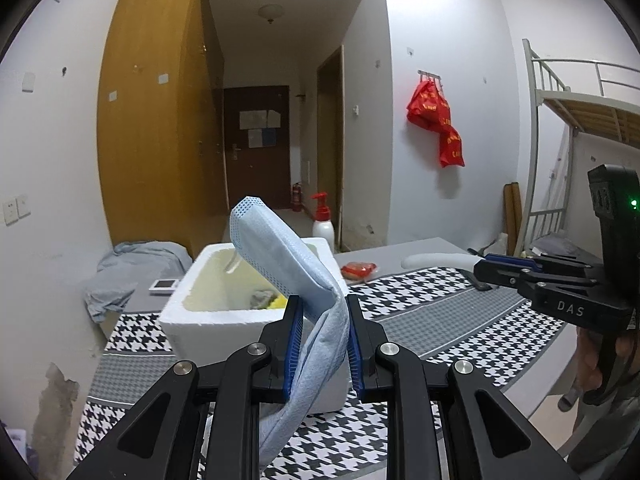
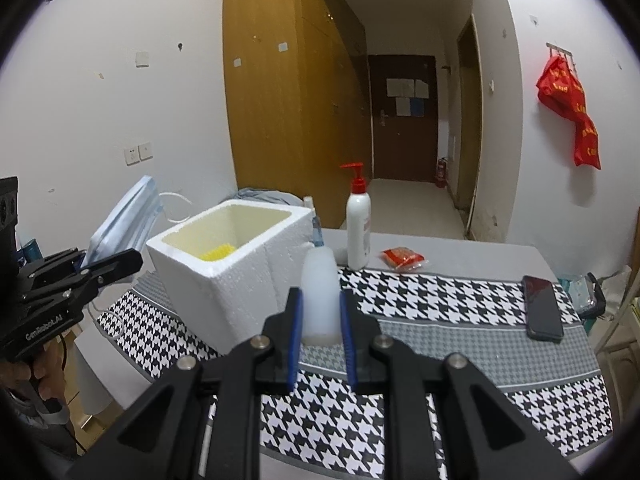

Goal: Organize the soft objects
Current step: 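Lift the mask with the left tool while the right tool lifts the white cylinder, then carry the cylinder over the foam box with the right tool while the left tool carries the mask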

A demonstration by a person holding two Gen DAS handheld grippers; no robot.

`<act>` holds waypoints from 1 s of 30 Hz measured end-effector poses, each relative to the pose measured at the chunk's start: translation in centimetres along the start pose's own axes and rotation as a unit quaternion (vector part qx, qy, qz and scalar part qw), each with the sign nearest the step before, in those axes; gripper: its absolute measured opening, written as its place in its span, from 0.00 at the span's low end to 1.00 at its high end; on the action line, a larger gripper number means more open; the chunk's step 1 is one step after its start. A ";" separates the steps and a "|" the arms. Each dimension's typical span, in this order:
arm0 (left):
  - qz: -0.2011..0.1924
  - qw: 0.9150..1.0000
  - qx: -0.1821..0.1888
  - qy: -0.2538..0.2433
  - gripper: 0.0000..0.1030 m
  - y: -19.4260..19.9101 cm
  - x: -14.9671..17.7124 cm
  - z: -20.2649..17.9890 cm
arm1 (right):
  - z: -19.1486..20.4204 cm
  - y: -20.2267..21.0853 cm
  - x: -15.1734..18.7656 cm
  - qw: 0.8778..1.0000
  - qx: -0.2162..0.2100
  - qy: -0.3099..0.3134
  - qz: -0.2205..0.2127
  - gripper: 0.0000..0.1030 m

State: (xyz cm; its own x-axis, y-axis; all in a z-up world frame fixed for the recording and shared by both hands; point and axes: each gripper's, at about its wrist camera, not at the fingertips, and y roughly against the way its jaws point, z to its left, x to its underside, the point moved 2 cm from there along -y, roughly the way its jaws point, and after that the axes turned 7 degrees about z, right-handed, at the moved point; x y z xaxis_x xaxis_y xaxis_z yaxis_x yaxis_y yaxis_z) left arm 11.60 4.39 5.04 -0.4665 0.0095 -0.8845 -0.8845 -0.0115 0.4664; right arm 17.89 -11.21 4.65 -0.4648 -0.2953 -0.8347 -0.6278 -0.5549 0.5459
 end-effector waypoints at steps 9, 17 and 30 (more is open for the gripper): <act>-0.010 1.000 -0.020 0.010 0.22 0.4 -0.3 1.4 | 0.2 0.4 -1.0 1.000 -0.006 0.006 -0.017 0.21; -0.011 0.999 -0.034 0.020 0.22 0.3 -0.6 2.5 | 0.4 0.1 -1.9 1.000 -0.010 0.010 -0.026 0.21; -0.012 0.998 -0.056 0.035 0.22 0.1 -1.1 4.5 | 1.8 -0.7 -3.7 0.999 -0.030 0.018 -0.039 0.21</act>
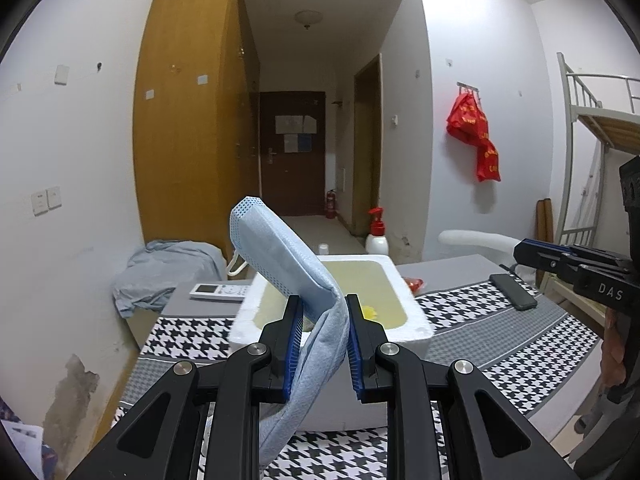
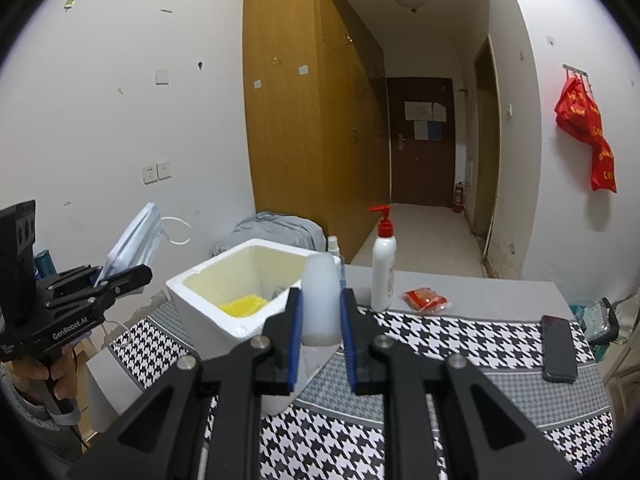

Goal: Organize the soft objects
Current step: 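Carry the cylinder over the foam box with the right tool while the left tool carries the mask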

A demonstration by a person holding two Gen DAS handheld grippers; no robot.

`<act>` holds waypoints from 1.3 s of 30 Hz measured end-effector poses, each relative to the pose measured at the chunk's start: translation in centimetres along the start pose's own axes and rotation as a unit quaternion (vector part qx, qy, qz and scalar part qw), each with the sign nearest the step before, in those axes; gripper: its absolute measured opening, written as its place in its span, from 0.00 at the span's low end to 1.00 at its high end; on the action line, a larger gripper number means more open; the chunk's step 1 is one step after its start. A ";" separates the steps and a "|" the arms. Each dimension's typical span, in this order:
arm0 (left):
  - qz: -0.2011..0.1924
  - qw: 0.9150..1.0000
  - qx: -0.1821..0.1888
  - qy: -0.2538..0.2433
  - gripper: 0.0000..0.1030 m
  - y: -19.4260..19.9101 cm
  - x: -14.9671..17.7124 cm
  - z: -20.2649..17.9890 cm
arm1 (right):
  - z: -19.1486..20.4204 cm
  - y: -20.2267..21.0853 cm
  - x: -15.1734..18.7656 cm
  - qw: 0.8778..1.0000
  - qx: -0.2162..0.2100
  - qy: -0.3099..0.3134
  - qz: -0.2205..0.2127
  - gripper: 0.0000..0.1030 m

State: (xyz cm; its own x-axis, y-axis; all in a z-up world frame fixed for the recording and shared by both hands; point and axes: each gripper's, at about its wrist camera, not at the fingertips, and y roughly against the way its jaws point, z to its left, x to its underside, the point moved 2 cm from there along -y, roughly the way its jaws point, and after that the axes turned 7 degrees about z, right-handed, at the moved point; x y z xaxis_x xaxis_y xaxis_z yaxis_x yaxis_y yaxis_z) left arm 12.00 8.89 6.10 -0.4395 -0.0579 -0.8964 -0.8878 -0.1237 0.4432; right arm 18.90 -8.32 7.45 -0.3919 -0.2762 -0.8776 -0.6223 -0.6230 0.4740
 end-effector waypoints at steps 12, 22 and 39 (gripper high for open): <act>-0.001 1.000 -0.019 0.012 0.22 -0.1 0.1 2.2 | 1.6 -1.7 -1.5 1.000 -0.012 0.012 0.001 0.21; 0.004 0.999 -0.038 0.027 0.22 -0.7 0.2 4.3 | 3.2 -3.9 -2.5 0.999 -0.026 0.022 0.007 0.21; 0.015 0.998 -0.044 0.039 0.22 -1.9 0.9 5.9 | 5.6 -9.3 -3.4 0.997 -0.046 0.035 0.050 0.21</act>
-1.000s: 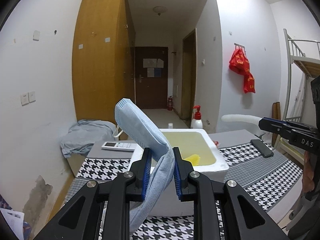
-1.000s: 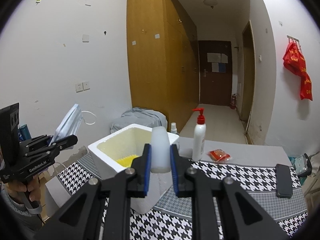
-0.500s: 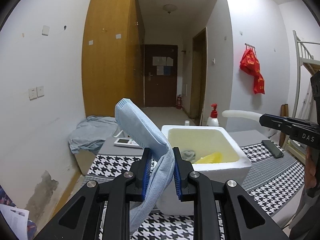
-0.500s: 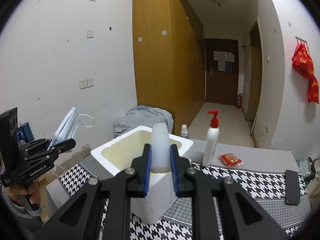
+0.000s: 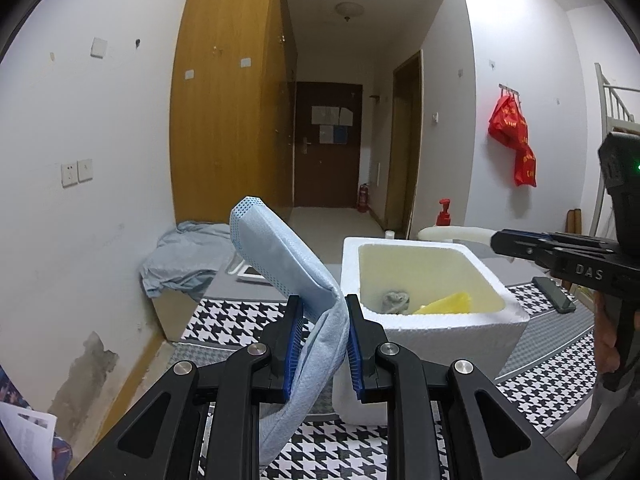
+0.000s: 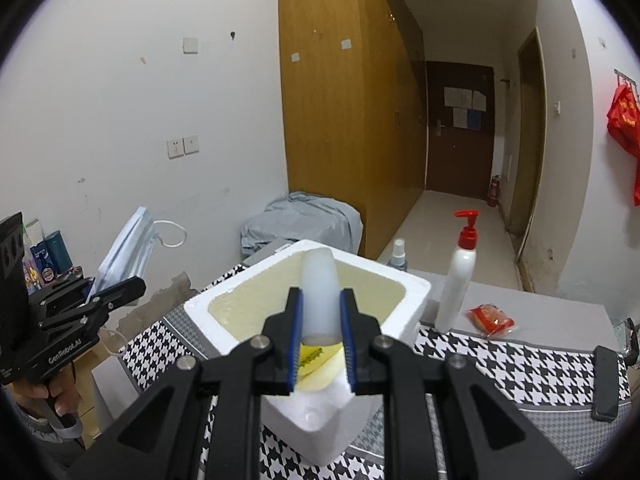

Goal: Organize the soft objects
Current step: 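Carry the cylinder over the foam box with the right tool while the left tool carries the mask, then lower the white cylinder into the foam box and open the right tool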

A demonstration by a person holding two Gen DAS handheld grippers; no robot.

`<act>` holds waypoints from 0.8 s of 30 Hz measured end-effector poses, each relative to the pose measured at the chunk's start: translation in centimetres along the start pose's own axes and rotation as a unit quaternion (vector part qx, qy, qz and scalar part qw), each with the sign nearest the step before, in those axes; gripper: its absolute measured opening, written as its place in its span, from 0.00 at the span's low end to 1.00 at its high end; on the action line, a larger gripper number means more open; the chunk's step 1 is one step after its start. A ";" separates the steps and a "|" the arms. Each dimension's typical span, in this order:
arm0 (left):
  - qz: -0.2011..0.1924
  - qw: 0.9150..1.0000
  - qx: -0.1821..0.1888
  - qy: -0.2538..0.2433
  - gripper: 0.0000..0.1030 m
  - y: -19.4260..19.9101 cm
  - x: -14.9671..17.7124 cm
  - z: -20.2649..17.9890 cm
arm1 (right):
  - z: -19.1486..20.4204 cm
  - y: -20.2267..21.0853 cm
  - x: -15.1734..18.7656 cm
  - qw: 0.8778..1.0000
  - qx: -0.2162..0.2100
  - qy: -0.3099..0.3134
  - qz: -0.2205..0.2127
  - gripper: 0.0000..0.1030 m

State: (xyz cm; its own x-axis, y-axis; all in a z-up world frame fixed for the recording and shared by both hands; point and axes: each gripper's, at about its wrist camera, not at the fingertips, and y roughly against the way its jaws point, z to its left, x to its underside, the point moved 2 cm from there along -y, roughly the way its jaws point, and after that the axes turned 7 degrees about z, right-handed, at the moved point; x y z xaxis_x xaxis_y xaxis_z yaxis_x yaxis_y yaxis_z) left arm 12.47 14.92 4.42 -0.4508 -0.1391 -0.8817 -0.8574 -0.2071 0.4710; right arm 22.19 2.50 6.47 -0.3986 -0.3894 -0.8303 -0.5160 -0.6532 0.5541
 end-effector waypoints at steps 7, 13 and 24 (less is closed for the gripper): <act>0.002 1.000 -0.004 -0.002 0.22 -0.3 -0.1 0.5 | 0.1 -1.4 -0.1 1.000 -0.003 -0.005 0.015 0.21; 0.003 1.000 -0.006 0.002 0.22 -0.4 -0.1 0.9 | 0.1 -2.5 -0.2 1.000 -0.007 -0.009 0.028 0.21; 0.003 1.000 -0.016 0.009 0.22 0.0 0.0 0.9 | 0.3 -4.0 -0.3 0.999 -0.008 -0.009 0.047 0.28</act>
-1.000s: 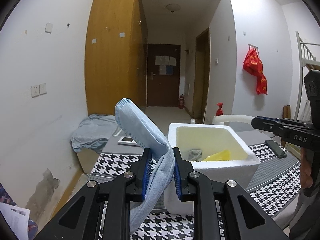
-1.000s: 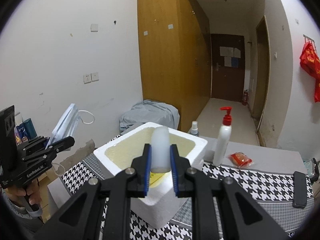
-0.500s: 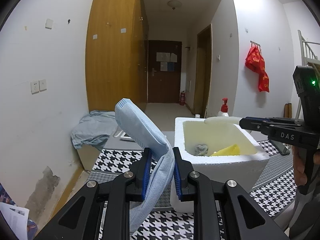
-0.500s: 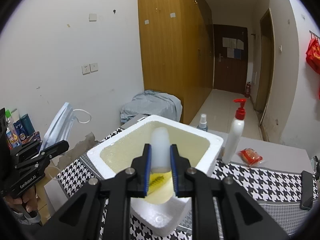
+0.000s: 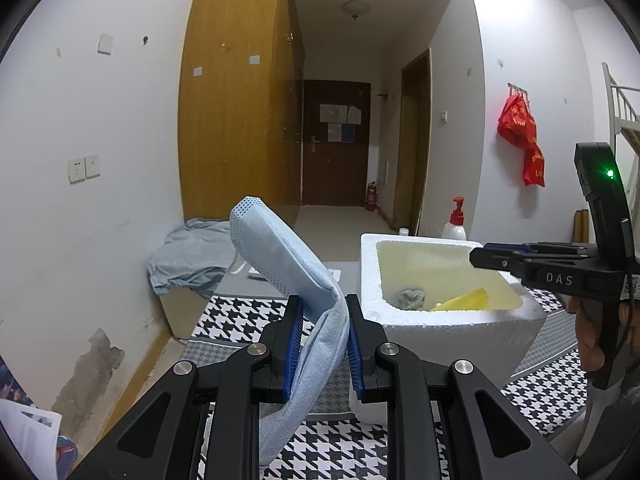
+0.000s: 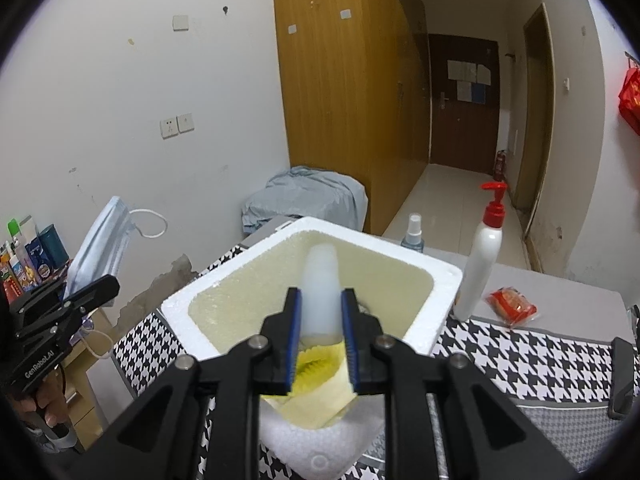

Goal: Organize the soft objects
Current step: 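Lower the white cylinder into the foam box and open the right tool, then lower the blue face mask into the foam box with the left tool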

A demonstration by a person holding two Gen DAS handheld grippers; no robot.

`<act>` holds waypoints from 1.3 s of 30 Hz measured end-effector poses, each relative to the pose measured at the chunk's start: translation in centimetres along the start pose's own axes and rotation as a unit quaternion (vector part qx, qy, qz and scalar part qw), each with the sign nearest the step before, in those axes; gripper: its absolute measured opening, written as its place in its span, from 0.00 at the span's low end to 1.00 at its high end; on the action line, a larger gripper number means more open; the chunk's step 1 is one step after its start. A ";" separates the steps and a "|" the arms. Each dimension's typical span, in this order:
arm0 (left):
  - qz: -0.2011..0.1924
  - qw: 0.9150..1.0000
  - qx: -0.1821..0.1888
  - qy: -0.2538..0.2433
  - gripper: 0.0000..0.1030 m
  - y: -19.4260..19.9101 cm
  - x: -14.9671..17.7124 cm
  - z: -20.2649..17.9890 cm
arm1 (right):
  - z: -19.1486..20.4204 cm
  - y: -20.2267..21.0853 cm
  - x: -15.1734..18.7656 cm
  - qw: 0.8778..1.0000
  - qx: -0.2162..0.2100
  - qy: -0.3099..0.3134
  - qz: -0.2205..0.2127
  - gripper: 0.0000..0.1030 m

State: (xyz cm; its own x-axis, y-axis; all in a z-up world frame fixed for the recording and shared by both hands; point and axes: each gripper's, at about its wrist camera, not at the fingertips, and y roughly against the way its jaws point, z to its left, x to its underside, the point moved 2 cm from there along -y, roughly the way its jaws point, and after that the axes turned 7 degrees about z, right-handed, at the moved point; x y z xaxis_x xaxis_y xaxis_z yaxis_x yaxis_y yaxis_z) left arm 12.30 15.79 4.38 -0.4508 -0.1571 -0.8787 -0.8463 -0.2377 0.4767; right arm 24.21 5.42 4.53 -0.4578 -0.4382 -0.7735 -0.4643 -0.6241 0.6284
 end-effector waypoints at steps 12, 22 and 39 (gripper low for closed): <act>-0.007 1.000 -0.001 0.007 0.22 0.4 -0.6 0.3 | 0.2 0.5 0.4 1.000 0.001 0.004 -0.010 0.91; -0.008 1.000 0.024 -0.005 0.22 0.0 -1.9 -0.6 | -0.2 1.2 0.5 1.000 -0.001 0.003 -0.020 1.00; 0.003 0.997 0.065 -0.032 0.22 -1.7 -4.4 -3.7 | -2.7 2.8 1.9 0.999 0.027 -0.016 -0.026 1.00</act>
State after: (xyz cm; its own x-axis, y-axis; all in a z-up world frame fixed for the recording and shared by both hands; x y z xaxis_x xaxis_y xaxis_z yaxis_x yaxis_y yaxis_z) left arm 16.76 13.35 7.59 -0.4698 -0.0948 -0.8776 -0.8712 -0.1103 0.4783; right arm 24.11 1.08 4.59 -0.4560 -0.3854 -0.8022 -0.5272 -0.6093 0.5923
